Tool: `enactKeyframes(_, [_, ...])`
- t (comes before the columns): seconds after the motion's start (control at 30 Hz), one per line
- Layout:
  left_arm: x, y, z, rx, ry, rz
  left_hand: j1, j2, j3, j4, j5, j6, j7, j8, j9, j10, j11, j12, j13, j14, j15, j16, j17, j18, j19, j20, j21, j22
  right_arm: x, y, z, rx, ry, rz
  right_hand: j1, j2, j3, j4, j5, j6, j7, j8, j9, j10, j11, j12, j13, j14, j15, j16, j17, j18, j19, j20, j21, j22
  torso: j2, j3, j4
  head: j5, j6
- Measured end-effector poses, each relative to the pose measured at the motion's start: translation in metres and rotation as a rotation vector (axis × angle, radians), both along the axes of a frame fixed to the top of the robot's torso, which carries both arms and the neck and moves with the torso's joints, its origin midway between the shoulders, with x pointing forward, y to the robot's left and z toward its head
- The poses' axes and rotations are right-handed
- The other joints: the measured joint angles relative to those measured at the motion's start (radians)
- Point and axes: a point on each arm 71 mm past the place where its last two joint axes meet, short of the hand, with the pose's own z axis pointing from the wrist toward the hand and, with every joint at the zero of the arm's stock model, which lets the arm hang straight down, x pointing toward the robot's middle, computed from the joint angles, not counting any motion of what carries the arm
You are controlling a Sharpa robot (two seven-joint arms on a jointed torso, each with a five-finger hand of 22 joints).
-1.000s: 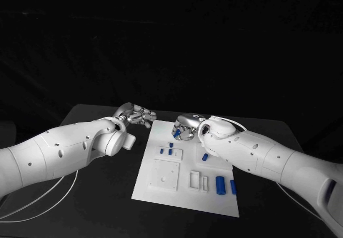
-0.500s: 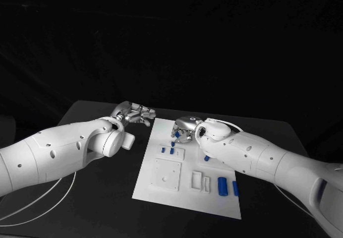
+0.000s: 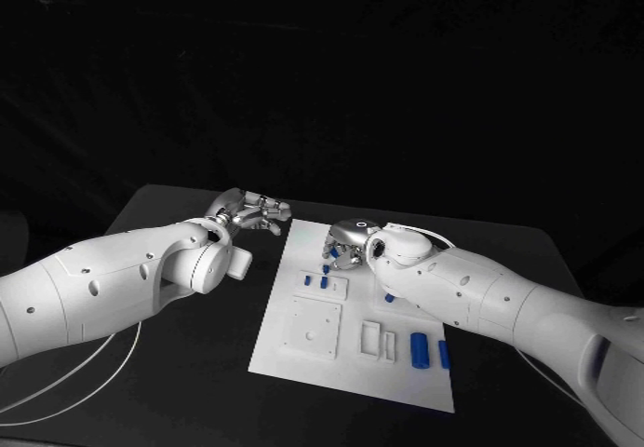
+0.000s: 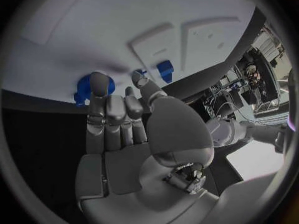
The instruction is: Assemble the parts on the task board
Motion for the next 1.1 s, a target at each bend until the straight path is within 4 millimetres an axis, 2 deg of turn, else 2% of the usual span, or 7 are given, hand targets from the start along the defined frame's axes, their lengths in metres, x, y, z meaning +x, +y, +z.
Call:
enactKeyframes(0.33, [0.0001,0.0002,0.0016,-0.003,-0.001,0.002,0.0,0.0,-0.003,0.003,-0.007,0.0,0.0,0.0,0.0,0.0,0.0,0.0,0.0,0.0,0.0,0.0,0.004,0.0,0.007,0.0,0.0,-0.011,-0.0014,0.0024,-0.0034,-0.012,0.013,0.007,0.0,0.0,-0.003,-0.003,-0.023,0.0,0.0,0.0,0.0,0.0,0.0,0.0,0.002,0.0,0.0,0.0,0.002,0.0,0.004,0.004,-0.007,0.004,0.005,-0.0034,-0.0027,-0.002,0.001])
enactKeyframes(0.4, [0.0002,0.0002,0.002,-0.003,-0.001,0.002,0.0,0.0,-0.006,0.006,-0.007,0.0,0.0,0.0,0.0,0.0,0.0,0.0,0.0,0.0,0.0,-0.004,0.005,0.0,0.007,0.0,0.0,-0.014,-0.0018,0.0032,-0.004,-0.013,0.015,0.009,0.0,0.0,-0.003,-0.003,-0.023,0.005,-0.005,0.0,0.0,0.0,0.0,0.0,0.002,0.0,0.0,0.0,0.002,-0.001,0.004,0.004,-0.007,0.005,0.006,-0.0039,-0.0027,-0.003,0.001])
enactKeyframes(0.57, [0.0003,0.0003,0.0024,-0.003,-0.001,0.003,0.0,0.0,-0.003,0.008,-0.007,-0.003,-0.003,0.0,0.0,0.0,0.0,0.0,0.0,0.0,0.0,-0.004,0.006,0.0,0.007,0.0,0.0,-0.018,-0.0028,0.0046,-0.0045,-0.014,0.018,0.016,0.0,0.0,-0.003,-0.003,-0.027,0.022,-0.005,0.0,0.0,0.0,0.0,0.0,0.003,0.0,0.0,0.0,0.002,-0.001,0.003,0.004,-0.007,0.008,0.006,-0.0046,-0.0026,-0.004,0.0])
enactKeyframes(0.8, [0.0005,0.0007,0.0026,-0.003,0.0,0.007,0.0,0.0,-0.003,0.008,-0.007,-0.004,-0.004,0.0,0.0,0.0,0.0,0.0,0.0,0.0,0.0,-0.004,0.007,0.0,0.007,0.0,0.0,-0.021,-0.004,0.0064,-0.0042,-0.013,0.019,0.025,0.005,0.005,-0.003,-0.003,-0.042,0.082,-0.016,0.0,0.0,0.001,0.0,0.0,0.005,0.0,0.0,-0.004,0.003,-0.001,0.004,0.003,-0.012,0.011,0.007,-0.0053,-0.002,-0.004,-0.001])
enactKeyframes(1.1, [0.0009,0.0019,0.0024,0.0,0.006,0.013,0.0,0.0,-0.003,0.014,-0.007,-0.007,0.0,0.0,0.0,0.0,0.0,0.0,0.0,0.0,0.0,-0.004,0.008,0.0,0.014,0.0,0.0,-0.029,-0.004,0.0052,-0.0046,-0.014,0.017,0.028,0.005,0.005,-0.003,-0.003,-0.046,0.084,-0.016,-0.002,-0.001,0.001,0.0,0.0,0.005,0.0,0.0,-0.005,0.003,-0.001,0.007,0.0,-0.012,0.014,0.008,-0.0065,-0.0028,-0.003,0.0])
